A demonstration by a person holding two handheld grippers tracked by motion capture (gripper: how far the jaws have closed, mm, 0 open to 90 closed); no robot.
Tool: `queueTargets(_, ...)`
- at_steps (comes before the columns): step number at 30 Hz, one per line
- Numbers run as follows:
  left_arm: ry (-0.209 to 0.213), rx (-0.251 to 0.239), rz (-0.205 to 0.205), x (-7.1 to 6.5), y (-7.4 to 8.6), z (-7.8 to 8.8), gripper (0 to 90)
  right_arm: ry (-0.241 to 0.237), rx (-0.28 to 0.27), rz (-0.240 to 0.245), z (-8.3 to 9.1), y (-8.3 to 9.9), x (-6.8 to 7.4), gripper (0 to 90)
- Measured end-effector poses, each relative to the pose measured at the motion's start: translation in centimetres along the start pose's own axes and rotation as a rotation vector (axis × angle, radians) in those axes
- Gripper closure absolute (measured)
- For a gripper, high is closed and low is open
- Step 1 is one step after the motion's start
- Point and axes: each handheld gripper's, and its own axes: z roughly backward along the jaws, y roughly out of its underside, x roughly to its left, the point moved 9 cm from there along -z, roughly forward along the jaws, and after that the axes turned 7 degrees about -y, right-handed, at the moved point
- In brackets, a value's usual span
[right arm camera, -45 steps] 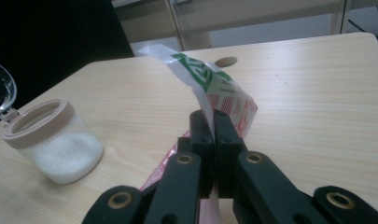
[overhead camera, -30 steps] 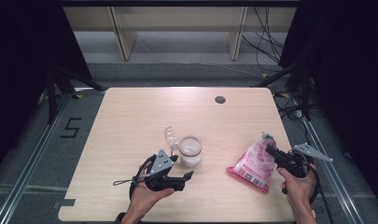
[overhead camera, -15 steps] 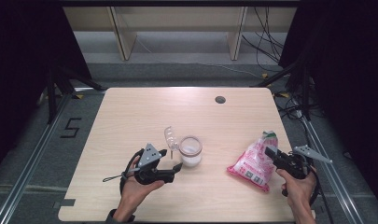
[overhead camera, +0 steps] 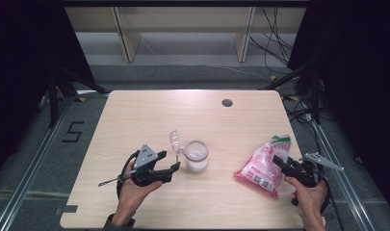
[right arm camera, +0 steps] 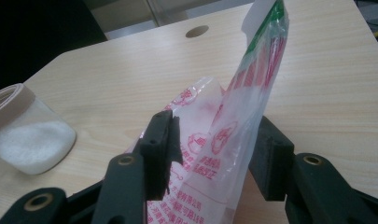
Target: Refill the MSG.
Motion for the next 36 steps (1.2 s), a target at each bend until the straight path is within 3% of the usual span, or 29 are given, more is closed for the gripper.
queueTargets(3,-0.001,-0.001,-0.007,0.2,0.0,0.1,39.6,-0.007,0.002,-0.040,0.2,0.2,0.3,52.5)
queueTargets(5,0.007,-0.015,-0.027,0.3,-0.2,0.3,41.3,0.003,-0.001,-0.019,0.3,0.1,0.1,50.9)
queueTargets(7,0.000,-0.023,-0.041,0.4,-0.2,0.4,46.7,-0.002,-0.009,-0.042,0.3,0.1,0.2,49.2)
queueTargets(8,0.000,-0.023,-0.041,0.4,-0.2,0.4,49.2,0.019,-0.012,-0.013,0.4,0.1,-0.1,49.0)
queueTargets(9,0.005,-0.029,-0.072,0.6,-0.2,0.6,53.0,0.001,-0.008,-0.045,0.6,0.2,0.3,48.7)
queueTargets(11,-0.002,-0.029,-0.060,0.8,-0.1,0.6,57.2,0.027,0.003,-0.047,1.0,0.3,0.3,48.1)
queueTargets(14,-0.024,-0.042,-0.078,1.2,-0.2,0.8,66.8,0.025,0.008,-0.037,1.4,0.4,0.3,47.2)
queueTargets(15,-0.026,-0.044,-0.097,1.3,-0.2,0.9,70.2,0.013,0.001,0.001,1.4,0.4,0.1,46.8)
queueTargets(17,-0.021,-0.059,-0.099,1.2,-0.4,0.9,75.6,0.035,0.000,-0.058,1.6,0.6,0.3,46.5)
queueTargets(18,-0.028,-0.065,-0.111,1.3,-0.4,0.9,78.0,0.027,-0.006,-0.043,1.6,0.6,0.2,46.5)
queueTargets(19,-0.035,-0.067,-0.120,1.4,-0.4,0.9,80.9,0.061,0.006,-0.063,1.8,0.8,0.1,46.5)
queueTargets(21,-0.035,-0.066,-0.122,1.4,-0.4,0.9,83.7,0.041,-0.020,-0.035,1.7,0.6,0.0,46.5)
queueTargets(22,-0.033,-0.069,-0.118,1.5,-0.4,0.8,87.1,0.048,0.009,-0.051,2.0,0.9,0.2,46.2)
queueTargets(23,-0.037,-0.072,-0.115,1.5,-0.4,0.7,88.3,0.017,0.001,-0.009,2.1,0.9,0.1,46.3)
queueTargets(24,-0.031,-0.073,-0.123,1.4,-0.4,0.6,89.2,0.036,-0.009,-0.031,2.0,1.0,0.2,46.3)
queueTargets(25,-0.039,-0.070,-0.133,1.4,-0.5,0.7,89.3,0.024,-0.009,-0.062,2.1,1.0,0.7,46.3)
queueTargets(27,-0.035,-0.072,-0.151,1.2,-0.7,0.6,89.4,0.036,0.006,-0.043,2.3,1.2,0.7,46.6)
queueTargets(28,-0.044,-0.072,-0.161,1.1,-0.8,0.7,89.4,0.031,0.007,-0.062,2.3,1.1,1.0,46.6)
queueTargets(29,-0.040,-0.087,-0.186,1.2,-1.1,0.7,89.5,0.013,-0.019,-0.036,2.1,1.0,0.9,46.5)
queueTargets(31,-0.036,-0.099,-0.180,1.2,-1.3,0.7,89.5,0.002,0.002,-0.045,2.4,1.2,1.3,46.5)
queueTargets(32,-0.039,-0.097,-0.178,1.4,-1.4,0.6,89.5,0.001,0.004,-0.011,2.4,1.2,1.2,46.5)
queueTargets(33,-0.046,-0.096,-0.181,1.5,-1.4,0.6,89.5,0.045,0.012,0.010,2.6,1.2,0.9,46.5)
queueTargets(34,-0.046,-0.095,-0.179,1.7,-1.4,0.5,89.5,-0.001,-0.012,-0.017,2.4,1.1,1.4,46.5)
queueTargets(35,-0.048,-0.095,-0.175,1.7,-1.4,0.5,89.5,0.007,-0.015,0.003,2.5,1.0,1.3,46.5)
queueTargets(36,-0.048,-0.095,-0.175,1.7,-1.4,0.5,89.5,0.003,-0.006,-0.016,2.6,1.2,1.6,46.5)
